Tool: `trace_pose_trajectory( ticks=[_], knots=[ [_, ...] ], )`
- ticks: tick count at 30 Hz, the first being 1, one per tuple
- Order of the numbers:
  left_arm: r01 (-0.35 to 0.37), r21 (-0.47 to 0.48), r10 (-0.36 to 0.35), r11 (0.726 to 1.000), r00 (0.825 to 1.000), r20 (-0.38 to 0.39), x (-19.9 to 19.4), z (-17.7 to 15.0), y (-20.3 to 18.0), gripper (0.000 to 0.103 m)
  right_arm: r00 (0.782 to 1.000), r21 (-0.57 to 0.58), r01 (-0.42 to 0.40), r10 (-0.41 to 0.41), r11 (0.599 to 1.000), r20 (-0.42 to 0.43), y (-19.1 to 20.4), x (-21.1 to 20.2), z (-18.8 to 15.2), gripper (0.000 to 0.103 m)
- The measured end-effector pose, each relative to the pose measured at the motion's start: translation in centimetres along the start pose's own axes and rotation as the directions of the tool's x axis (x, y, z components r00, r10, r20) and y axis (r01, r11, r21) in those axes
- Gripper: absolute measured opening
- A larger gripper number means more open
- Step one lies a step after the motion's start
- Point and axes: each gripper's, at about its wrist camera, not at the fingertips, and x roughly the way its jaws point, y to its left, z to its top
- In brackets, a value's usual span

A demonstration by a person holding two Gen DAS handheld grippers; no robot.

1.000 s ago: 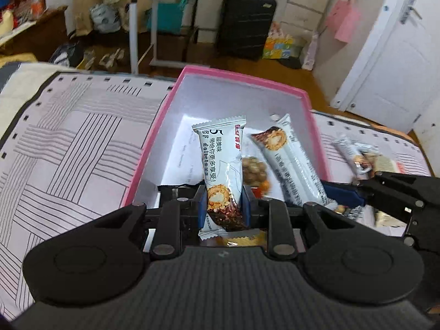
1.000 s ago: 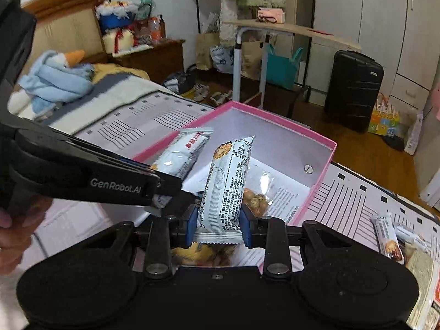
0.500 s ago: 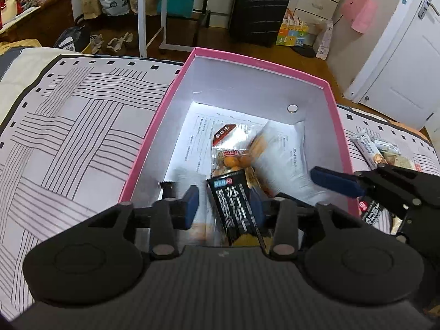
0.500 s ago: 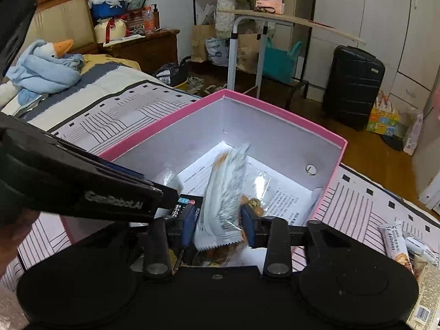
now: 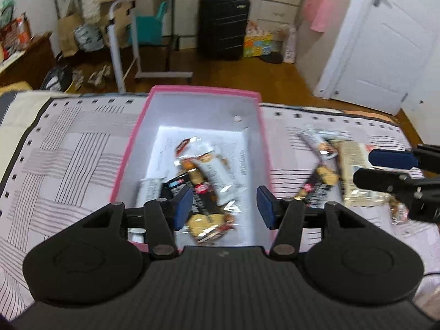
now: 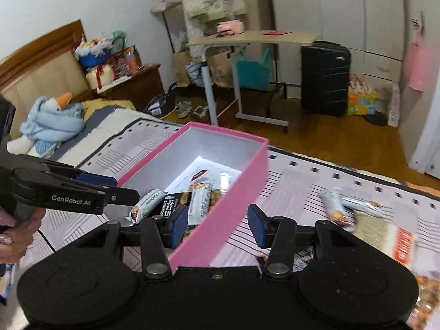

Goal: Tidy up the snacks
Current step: 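Move both tools back to the black NB cracker pack on the bed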

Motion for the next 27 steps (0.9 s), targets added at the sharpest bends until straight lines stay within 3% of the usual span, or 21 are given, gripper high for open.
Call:
trace_pose_trajectory(
  ticks=[6,11,18,27],
  knots=[
    [0.071,0.07,-0.072,0.995,0.997,0.021,-1.3,-0.4,-5.1,0.052,0.999,0.046,0.033,-0.034,0.998,0.032,-3.2,-4.5,-0.9,0.054],
    [0.123,0.113,-0.122,0.986,0.992,-0.014,0.1,-0.9,-9.2,0.052,1.0,0.122,0.016,-0.018,0.992,0.015,-5.7,-5.3,-2.2,0.054],
    [0.161,0.08,-0.156,0.984,0.986,-0.063,4.0,-1.1,-12.3,0.052,0.998,0.123,0.046,-0.041,0.991,-0.042,-8.0,-2.9,-4.4,0.054],
    [0.191,0.035,-0.189,0.981,0.981,-0.051,9.7,-1.5,-13.5,0.05,0.998,0.117,0.027,-0.02,0.993,-0.056,-10.5,1.2,-8.1,0.054]
  ],
)
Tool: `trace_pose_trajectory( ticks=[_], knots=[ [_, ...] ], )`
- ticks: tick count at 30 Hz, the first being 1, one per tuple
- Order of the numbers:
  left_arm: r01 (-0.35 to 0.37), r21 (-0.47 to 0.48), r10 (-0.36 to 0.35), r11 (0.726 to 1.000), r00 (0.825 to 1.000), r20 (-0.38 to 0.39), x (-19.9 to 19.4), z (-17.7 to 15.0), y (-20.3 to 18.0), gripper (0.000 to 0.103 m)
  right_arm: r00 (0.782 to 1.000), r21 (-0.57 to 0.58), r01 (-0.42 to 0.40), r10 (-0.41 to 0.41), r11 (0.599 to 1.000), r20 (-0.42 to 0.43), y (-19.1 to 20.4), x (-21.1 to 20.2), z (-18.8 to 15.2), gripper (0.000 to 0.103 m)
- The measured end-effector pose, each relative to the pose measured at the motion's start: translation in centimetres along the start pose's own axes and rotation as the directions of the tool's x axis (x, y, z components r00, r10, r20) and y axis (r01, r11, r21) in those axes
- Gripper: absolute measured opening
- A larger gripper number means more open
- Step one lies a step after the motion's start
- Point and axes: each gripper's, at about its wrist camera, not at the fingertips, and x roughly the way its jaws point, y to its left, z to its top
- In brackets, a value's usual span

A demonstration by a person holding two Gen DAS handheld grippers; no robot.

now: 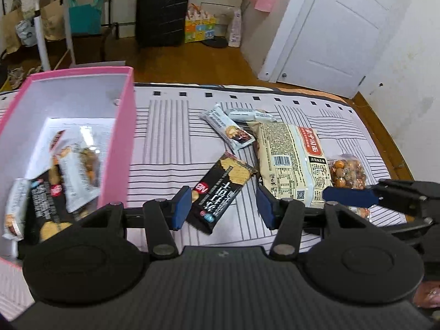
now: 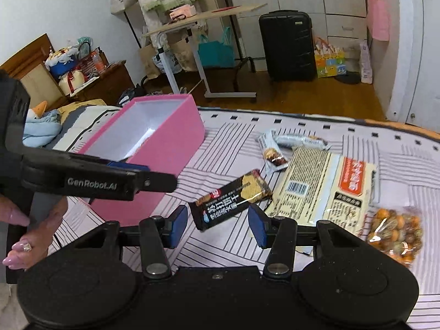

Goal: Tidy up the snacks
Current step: 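Move both tools back to the black NB cracker pack on the bed, then close the left tool on the NB cracker pack while the right tool closes beside it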

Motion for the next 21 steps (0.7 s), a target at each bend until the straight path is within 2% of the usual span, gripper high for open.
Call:
trace_pose_trajectory(
  ticks=[5,8,11,14,18,21],
  knots=[
    [0.023,0.051,-0.021,0.998,0.999,-0.041,3.8,0.2,-0.3,0.05,1.0,-0.031,0.002,-0.002,1.0,-0.004,-0.3,2.9,-1.7,0.054],
    [0.005,0.068,-0.001,0.998,0.998,-0.069,6.1,0.9,-0.3,0.05,1.0,-0.044,0.015,-0.015,0.999,0.007,-0.5,4.7,-2.4,0.054],
    [-0.007,0.053,0.012,0.999,0.997,-0.082,8.2,1.1,-0.1,0.05,1.0,-0.023,0.003,-0.003,1.0,0.0,-0.6,6.5,-3.1,0.054],
    [-0.059,0.03,0.061,0.998,0.995,-0.076,9.6,1.1,0.8,0.052,1.0,-0.036,-0.024,0.024,0.999,-0.004,-0.1,7.8,-3.6,0.054],
    [-0.047,0.018,0.049,0.999,0.994,-0.099,10.6,1.2,1.7,0.052,0.999,-0.099,-0.034,0.036,0.994,0.018,1.2,8.2,-4.0,0.054],
    [-0.057,0.014,0.059,0.998,0.991,-0.117,11.6,1.1,1.9,0.052,1.0,-0.086,-0.027,0.027,0.996,0.006,1.1,8.7,-4.0,0.054]
  ],
)
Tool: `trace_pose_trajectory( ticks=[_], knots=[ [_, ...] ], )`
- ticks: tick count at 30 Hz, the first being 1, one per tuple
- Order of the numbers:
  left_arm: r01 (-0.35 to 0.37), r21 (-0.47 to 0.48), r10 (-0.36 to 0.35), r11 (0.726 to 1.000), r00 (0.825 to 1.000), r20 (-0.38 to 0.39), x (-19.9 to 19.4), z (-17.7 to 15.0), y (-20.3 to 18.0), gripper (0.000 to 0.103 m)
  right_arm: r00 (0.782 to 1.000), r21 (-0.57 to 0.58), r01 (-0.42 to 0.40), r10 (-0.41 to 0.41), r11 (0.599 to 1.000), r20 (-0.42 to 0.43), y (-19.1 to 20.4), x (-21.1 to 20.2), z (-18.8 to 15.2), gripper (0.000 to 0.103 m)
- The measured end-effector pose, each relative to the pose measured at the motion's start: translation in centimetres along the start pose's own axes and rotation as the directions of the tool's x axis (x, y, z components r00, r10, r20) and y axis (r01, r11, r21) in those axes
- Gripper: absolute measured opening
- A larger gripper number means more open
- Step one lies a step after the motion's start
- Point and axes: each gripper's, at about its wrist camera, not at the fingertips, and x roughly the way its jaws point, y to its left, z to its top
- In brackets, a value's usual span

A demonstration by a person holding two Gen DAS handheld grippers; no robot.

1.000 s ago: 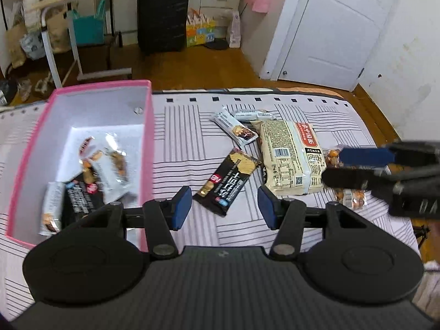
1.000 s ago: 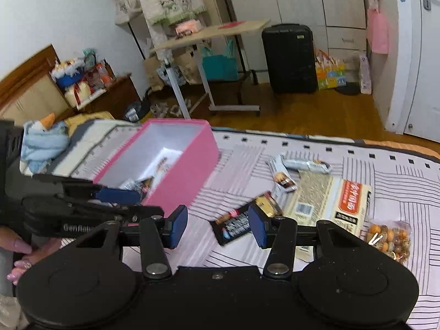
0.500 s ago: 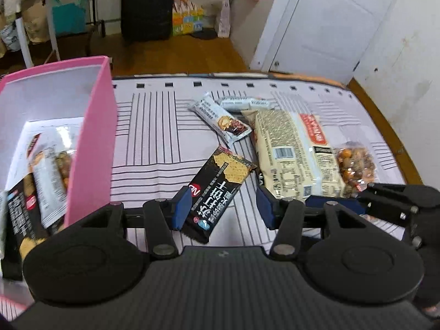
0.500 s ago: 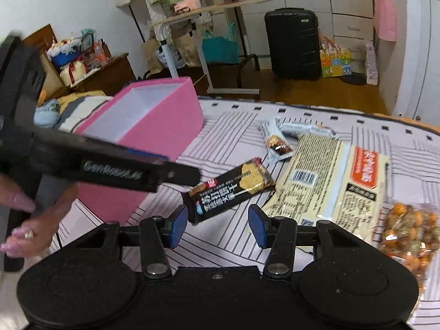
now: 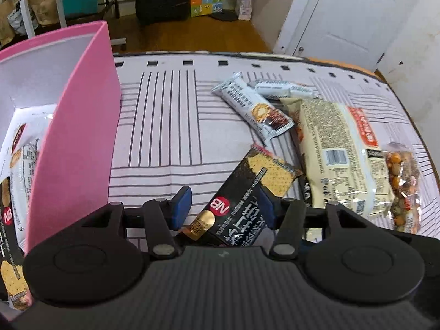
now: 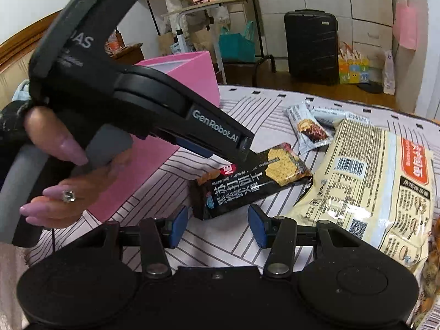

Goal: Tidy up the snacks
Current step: 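Close the left tool on the NB cracker pack while the right tool closes beside it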

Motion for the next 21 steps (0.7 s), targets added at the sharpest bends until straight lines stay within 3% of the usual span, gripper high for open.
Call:
trace_pose_trajectory(
  ticks=[5,11,13,18,21],
  knots=[
    [0.019,-0.017,-0.019,1.0,1.0,-0.023,1.1,-0.3,0.1,0.055,0.999,-0.011,0.037,-0.037,0.999,-0.028,-0.3,0.8,-0.5,0.054],
    [0.162,-0.11,-0.176,0.981,0.976,-0.131,1.1,-0.8,0.4,0.056,0.998,-0.063,0.037,-0.04,0.997,-0.046,0.6,0.9,-0.9,0.056],
    [0.197,-0.142,-0.217,0.97,0.966,-0.143,1.0,-1.1,0.3,0.056,0.998,-0.079,0.041,-0.045,0.996,-0.05,1.1,0.7,-1.0,0.065],
    [0.201,-0.107,-0.216,0.974,0.965,-0.152,0.6,-1.9,-0.3,0.05,0.995,-0.101,0.069,-0.076,0.992,-0.058,1.5,0.7,-1.1,0.071],
    [0.193,-0.101,-0.207,0.976,0.966,-0.153,0.7,-2.2,-0.5,0.042,0.995,-0.094,0.087,-0.092,0.992,-0.046,1.5,0.8,-1.2,0.077]
  ],
)
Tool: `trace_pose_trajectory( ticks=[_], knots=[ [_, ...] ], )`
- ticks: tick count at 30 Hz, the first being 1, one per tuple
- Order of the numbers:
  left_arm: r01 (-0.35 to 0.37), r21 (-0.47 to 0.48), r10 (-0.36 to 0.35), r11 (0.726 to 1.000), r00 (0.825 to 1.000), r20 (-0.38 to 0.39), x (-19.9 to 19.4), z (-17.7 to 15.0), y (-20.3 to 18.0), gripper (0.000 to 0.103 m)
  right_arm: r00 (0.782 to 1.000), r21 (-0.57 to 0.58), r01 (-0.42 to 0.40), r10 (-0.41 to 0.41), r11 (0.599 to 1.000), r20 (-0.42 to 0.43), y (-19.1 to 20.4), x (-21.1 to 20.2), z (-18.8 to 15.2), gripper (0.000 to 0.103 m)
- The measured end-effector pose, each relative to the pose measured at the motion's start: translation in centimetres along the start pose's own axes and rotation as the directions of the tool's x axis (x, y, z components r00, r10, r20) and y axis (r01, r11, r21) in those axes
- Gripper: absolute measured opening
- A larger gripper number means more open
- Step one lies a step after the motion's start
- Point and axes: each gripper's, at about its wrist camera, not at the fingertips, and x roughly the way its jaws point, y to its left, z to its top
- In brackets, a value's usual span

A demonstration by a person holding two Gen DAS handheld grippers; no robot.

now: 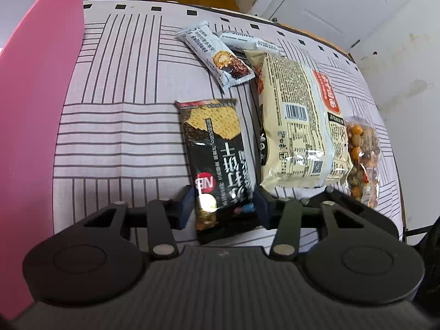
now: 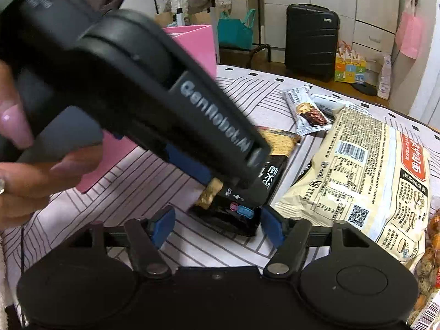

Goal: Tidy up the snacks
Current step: 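Close the left tool on the NB cracker pack while the right tool closes beside it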

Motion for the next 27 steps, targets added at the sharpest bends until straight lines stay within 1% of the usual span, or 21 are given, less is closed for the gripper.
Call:
trace_pose_trajectory(
  ticks=[2,6,10,12,14,15,16,17,19,22,24,27],
  knots=[
    [-0.019,0.007,0.019,1.0,1.0,0.01,0.1,-0.2,-0.2,0.039,1.0,-0.001,0.002,-0.002,1.0,0.007,0.0,0.1,-0.2,0.077],
    [-0.051,0.029,0.05,0.998,0.998,0.032,0.0,-0.7,-0.7,0.037,0.999,-0.024,0.036,-0.036,0.999,0.032,0.7,0.2,-0.7,0.078],
    [-0.083,0.053,0.081,0.995,0.995,0.053,0.0,-1.2,-1.3,0.036,0.997,-0.062,0.059,-0.056,0.996,0.045,1.8,0.3,-1.3,0.085],
    [-0.093,0.054,0.089,0.994,0.994,0.064,0.0,-1.3,-1.4,0.036,0.996,-0.069,0.074,-0.071,0.995,0.054,2.1,0.2,-1.4,0.086],
    [-0.102,0.058,0.097,0.993,0.993,0.074,0.0,-1.4,-1.7,0.036,0.995,-0.06,0.086,-0.082,0.994,0.06,2.1,-0.1,-1.4,0.082],
    [-0.106,0.06,0.101,0.993,0.992,0.078,0.0,-1.5,-1.7,0.036,0.993,-0.051,0.098,-0.095,0.994,0.064,2.1,-0.3,-1.4,0.075],
    [-0.111,0.062,0.106,0.992,0.991,0.078,0.0,-1.6,-1.8,0.036,0.992,-0.045,0.112,-0.108,0.993,0.066,2.0,-0.4,-1.3,0.065],
    [-0.112,0.066,0.108,0.991,0.991,0.074,-0.1,-1.6,-1.9,0.036,0.991,-0.04,0.117,-0.115,0.992,0.064,1.9,-0.5,-1.1,0.063],
    [-0.102,0.055,0.098,0.993,0.993,0.065,-0.3,-1.7,-1.8,0.036,0.992,-0.033,0.113,-0.111,0.993,0.056,1.8,-0.9,-1.0,0.06],
    [-0.067,0.033,0.065,0.997,0.997,0.05,-0.7,-1.6,-1.5,0.037,0.993,-0.034,0.113,-0.111,0.993,0.033,1.9,-1.3,-0.6,0.057],
    [-0.053,0.007,0.053,0.999,0.998,0.04,-0.9,-1.6,-1.1,0.039,0.995,-0.026,0.102,-0.102,0.994,0.018,2.0,-1.4,-0.4,0.056],
    [-0.051,-0.024,0.051,0.998,0.998,0.03,-0.5,-1.6,-0.6,0.04,0.995,-0.024,0.098,-0.098,0.995,0.009,1.8,-1.1,-0.6,0.057]
  ],
)
